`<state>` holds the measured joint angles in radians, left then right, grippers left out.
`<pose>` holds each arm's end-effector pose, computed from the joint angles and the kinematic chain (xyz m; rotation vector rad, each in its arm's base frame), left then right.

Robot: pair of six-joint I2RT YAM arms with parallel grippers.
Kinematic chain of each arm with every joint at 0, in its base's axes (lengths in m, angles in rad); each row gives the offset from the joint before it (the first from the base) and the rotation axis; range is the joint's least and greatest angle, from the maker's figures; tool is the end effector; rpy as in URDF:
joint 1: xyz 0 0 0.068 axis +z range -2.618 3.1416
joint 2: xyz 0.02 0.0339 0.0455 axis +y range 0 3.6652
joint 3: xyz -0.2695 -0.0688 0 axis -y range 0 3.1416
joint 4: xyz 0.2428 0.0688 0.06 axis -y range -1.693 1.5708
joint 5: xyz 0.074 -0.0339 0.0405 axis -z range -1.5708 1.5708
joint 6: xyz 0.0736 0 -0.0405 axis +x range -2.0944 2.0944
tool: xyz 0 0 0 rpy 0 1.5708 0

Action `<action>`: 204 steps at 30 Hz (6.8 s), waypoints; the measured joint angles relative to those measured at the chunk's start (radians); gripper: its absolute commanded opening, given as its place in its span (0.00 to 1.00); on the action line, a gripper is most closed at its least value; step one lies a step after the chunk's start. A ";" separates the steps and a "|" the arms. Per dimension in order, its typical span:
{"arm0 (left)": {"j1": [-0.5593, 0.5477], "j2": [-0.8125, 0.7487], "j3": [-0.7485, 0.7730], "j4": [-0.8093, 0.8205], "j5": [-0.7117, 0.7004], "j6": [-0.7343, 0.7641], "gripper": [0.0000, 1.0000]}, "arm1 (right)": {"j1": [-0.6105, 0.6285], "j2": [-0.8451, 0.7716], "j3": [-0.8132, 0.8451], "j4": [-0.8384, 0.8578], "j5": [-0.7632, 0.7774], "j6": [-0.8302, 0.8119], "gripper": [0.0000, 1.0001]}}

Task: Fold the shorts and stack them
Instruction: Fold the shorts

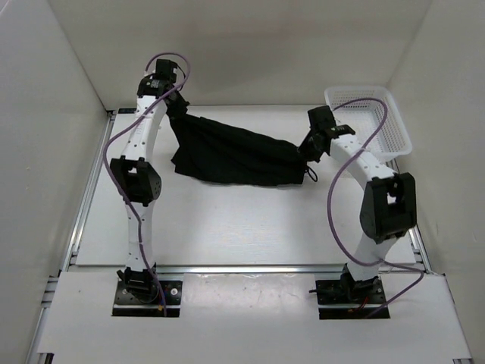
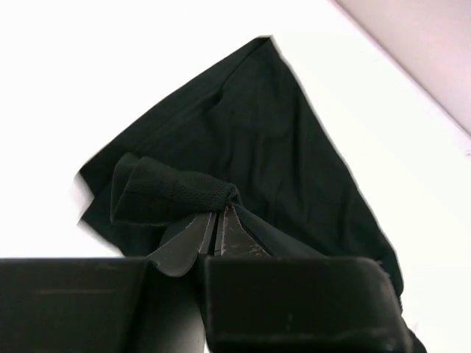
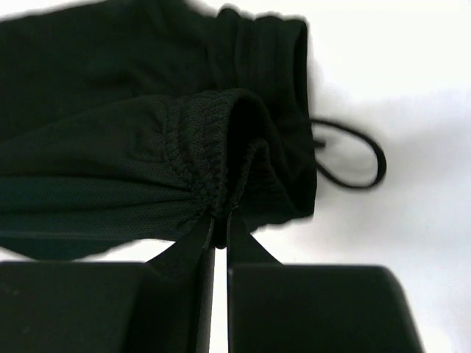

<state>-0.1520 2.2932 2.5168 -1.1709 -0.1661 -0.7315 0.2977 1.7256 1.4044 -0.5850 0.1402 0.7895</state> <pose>0.5032 -0.0648 0.3090 -0.7802 2.3816 -0.1566 0.3868 0.1079 0.2444 0.6639 2.3978 0.2945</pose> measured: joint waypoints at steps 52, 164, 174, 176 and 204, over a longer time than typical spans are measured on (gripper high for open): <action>0.133 0.056 -0.545 0.191 0.215 0.102 0.10 | -0.049 0.331 0.089 0.041 -0.108 -0.028 0.15; 0.020 -0.009 -0.483 -0.016 0.011 0.156 0.49 | 0.075 0.279 0.044 -0.071 0.097 -0.159 0.02; 0.026 -0.203 -0.650 0.005 -0.002 0.183 0.85 | 0.071 -0.057 0.019 -0.094 0.127 -0.174 0.87; 0.032 -0.289 -0.736 0.025 -0.002 0.185 0.84 | 0.070 -0.135 0.010 -0.089 0.130 -0.182 0.91; 0.150 -0.481 -1.200 0.192 0.041 0.166 0.79 | -0.156 -0.349 -0.767 0.248 -0.456 0.024 0.96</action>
<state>-0.0021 1.8122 1.3170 -0.9791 -0.1253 -0.5655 0.1413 1.3762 0.6376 -0.3370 -0.3157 0.8139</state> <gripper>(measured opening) 0.791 0.970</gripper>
